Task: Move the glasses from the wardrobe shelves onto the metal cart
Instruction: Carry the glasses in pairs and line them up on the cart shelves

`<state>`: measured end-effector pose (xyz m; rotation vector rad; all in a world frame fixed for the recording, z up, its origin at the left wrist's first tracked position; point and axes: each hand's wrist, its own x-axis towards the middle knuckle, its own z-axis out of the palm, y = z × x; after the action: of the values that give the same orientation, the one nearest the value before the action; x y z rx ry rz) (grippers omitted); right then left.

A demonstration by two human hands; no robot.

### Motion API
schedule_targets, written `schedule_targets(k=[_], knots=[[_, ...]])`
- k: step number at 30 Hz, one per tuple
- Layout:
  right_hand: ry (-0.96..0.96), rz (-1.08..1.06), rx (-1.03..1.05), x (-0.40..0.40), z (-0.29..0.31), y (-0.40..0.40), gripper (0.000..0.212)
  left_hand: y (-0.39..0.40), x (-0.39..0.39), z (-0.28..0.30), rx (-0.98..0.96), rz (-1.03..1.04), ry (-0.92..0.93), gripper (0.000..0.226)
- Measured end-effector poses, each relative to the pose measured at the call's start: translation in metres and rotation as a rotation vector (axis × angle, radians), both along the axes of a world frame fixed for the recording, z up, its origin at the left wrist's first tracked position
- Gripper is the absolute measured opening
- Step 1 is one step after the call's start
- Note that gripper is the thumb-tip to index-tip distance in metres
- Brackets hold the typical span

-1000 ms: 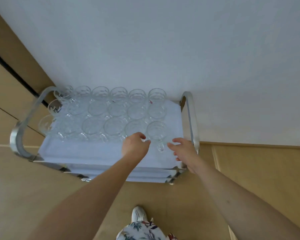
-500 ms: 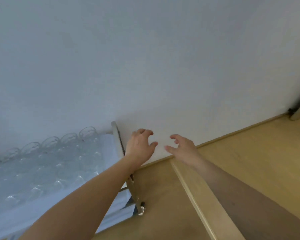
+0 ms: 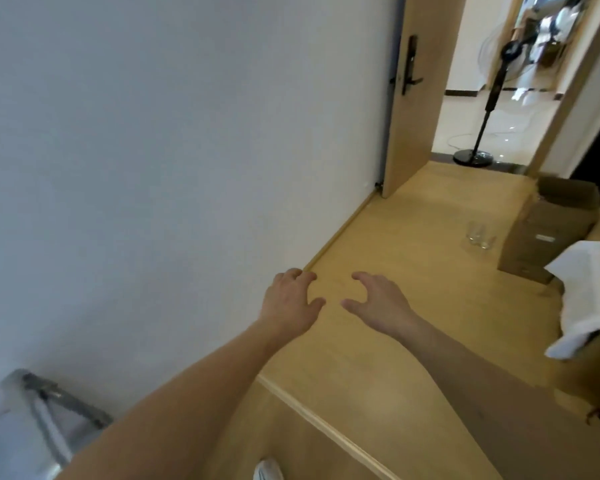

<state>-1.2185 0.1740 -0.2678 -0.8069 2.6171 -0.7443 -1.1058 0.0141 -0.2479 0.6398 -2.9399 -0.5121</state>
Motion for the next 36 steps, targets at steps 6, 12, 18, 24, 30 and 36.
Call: schedule_targets(k=[6, 12, 18, 24, 30, 36], knots=[[-0.053, -0.207, 0.039, -0.050, -0.017, 0.050, 0.072, 0.030, -0.090, -0.012, 0.012, -0.202, -0.046, 0.057], [-0.045, -0.392, 0.079, -0.120, -0.021, 0.063, 0.072, 0.036, -0.193, -0.024, 0.041, -0.375, -0.057, 0.058], [-0.052, -0.518, 0.097, -0.199, -0.015, 0.047, 0.071, 0.020, -0.298, -0.024, 0.071, -0.494, -0.075, 0.059], [-0.081, -0.594, 0.116, -0.262, -0.019, 0.028, 0.071, -0.004, -0.384, -0.031, 0.103, -0.577, -0.082, 0.059], [-0.105, -0.651, 0.136, -0.317, -0.020, 0.026, 0.071, -0.007, -0.459, -0.039, 0.126, -0.610, -0.108, 0.059], [-0.122, -0.678, 0.123, -0.387, -0.030, 0.041, 0.070, 0.012, -0.531, -0.047, 0.137, -0.639, -0.116, 0.059]])
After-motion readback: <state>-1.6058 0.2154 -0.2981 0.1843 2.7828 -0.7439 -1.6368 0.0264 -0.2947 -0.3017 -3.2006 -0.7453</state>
